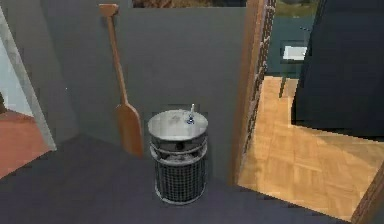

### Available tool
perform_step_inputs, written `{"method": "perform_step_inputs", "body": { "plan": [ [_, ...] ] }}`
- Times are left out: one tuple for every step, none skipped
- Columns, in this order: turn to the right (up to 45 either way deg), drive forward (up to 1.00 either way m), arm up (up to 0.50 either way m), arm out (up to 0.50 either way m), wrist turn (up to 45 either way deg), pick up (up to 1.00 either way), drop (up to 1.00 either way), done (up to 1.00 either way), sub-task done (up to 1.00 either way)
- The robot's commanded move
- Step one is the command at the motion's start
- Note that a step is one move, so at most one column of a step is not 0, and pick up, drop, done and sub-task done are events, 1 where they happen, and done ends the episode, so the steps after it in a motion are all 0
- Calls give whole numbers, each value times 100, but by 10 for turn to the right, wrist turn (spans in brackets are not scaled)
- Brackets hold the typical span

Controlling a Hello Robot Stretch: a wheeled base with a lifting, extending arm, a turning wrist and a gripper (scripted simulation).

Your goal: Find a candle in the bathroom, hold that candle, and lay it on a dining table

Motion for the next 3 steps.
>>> {"method": "perform_step_inputs", "body": {
  "plan": [
    [210, 0, 0, 0, 0, 0, 0, 0, 0],
    [0, 40, 0, 0, 0, 0, 0, 0, 0],
    [-450, 0, 0, 0, 0, 0, 0, 0, 0]
  ]
}}
